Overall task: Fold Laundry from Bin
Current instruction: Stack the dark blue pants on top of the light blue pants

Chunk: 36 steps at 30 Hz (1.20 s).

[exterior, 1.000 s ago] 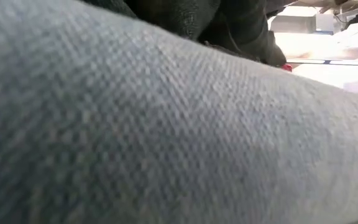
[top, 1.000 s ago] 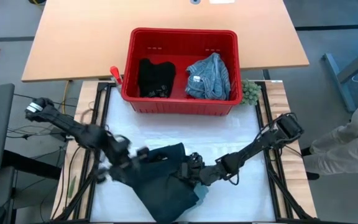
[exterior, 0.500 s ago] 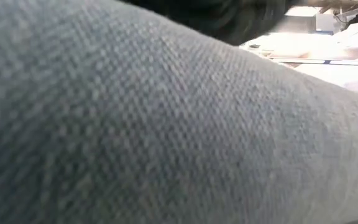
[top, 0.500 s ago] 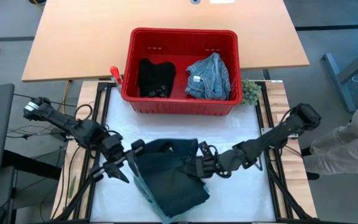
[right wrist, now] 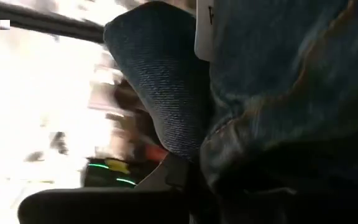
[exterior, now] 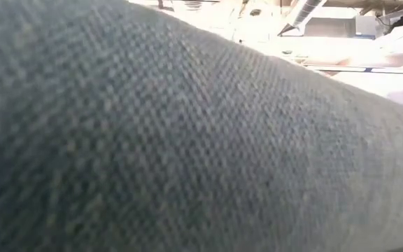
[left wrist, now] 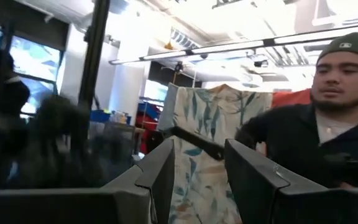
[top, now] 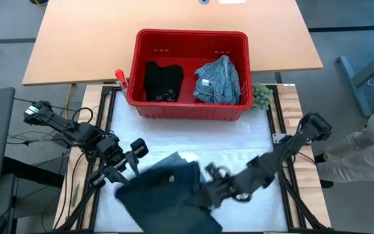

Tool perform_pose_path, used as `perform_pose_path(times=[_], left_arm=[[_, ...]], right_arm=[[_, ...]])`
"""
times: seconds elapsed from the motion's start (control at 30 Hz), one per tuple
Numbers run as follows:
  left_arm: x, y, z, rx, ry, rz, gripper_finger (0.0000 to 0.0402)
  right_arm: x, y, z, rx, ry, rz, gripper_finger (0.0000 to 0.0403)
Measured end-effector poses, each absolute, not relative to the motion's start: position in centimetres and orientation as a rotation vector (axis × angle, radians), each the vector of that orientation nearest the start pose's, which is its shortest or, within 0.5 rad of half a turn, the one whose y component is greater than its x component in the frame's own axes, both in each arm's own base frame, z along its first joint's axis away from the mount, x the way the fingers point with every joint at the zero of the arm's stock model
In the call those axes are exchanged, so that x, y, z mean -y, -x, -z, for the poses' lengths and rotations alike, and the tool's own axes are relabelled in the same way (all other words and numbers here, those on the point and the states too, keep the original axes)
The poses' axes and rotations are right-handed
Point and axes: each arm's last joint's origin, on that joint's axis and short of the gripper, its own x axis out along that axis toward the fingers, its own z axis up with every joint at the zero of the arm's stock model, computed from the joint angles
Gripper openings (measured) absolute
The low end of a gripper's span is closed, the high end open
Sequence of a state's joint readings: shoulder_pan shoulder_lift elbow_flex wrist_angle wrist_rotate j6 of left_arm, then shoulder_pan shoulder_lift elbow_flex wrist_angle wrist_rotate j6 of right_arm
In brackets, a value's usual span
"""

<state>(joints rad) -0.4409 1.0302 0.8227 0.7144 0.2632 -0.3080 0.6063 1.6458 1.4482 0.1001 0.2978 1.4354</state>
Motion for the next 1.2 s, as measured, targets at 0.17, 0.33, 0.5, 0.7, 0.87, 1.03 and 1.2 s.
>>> perform_pose_path(times=[0.17, 0.33, 0.5, 0.7, 0.87, 1.03, 1.2], left_arm=[[10.2, -19.6, -38.4, 0.412, 0.343, 0.723, 0.0129], [10.8, -20.4, -37.7, 0.355, 0.41, 0.67, 0.0129], [13.1, -23.4, -34.3, 0.19, 0.451, 0.644, 0.0129], [14.9, -27.1, -28.9, -0.096, 0.565, 0.695, 0.0129], [15.3, -28.5, -25.6, -0.301, 0.622, 0.669, 0.0129], [14.7, -28.7, -23.0, -0.537, 0.619, 0.528, 0.0124], [13.3, -28.5, -21.3, -0.711, 0.595, 0.412, 0.0103]], right_arm=[[-19.9, -33.1, -28.6, -0.502, -1.383, -0.006, 0.0062], [-16.6, -32.6, -24.1, -0.382, -1.446, 0.083, 0.0062], [-15.4, -32.0, -22.2, -0.254, -1.492, 0.129, 0.0062], [-14.8, -31.5, -21.0, -0.177, -1.507, 0.248, 0.0062], [-15.0, -31.0, -20.4, -0.158, -1.534, 0.34, 0.0062], [-15.3, -30.2, -19.5, -0.125, -1.526, 0.477, 0.0062], [-14.1, -30.5, -19.2, -0.103, -1.469, 0.538, 0.0062]])
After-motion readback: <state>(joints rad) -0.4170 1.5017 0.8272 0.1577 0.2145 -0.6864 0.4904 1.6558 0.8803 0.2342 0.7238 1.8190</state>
